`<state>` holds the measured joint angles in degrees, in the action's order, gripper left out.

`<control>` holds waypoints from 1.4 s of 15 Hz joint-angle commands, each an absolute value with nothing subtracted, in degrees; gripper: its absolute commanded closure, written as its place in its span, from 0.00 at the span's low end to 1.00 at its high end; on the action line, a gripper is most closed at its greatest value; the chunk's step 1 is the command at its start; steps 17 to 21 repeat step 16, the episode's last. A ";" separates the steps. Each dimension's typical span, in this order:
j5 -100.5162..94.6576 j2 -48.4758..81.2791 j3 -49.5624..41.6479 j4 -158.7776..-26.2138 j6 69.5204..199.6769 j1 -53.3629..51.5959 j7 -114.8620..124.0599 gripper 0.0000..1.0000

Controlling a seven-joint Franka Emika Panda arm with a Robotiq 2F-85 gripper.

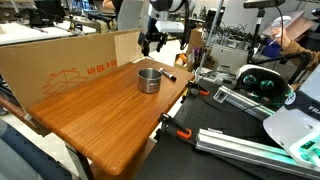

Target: Take the black marker out of the silver pot

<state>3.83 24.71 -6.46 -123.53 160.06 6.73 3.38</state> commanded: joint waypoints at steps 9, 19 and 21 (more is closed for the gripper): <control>2.40 16.82 -6.91 -125.70 160.03 4.12 5.98 0.00; 2.37 16.81 -6.91 -125.70 160.04 4.11 5.98 0.00; 2.37 16.81 -6.91 -125.70 160.04 4.11 5.98 0.00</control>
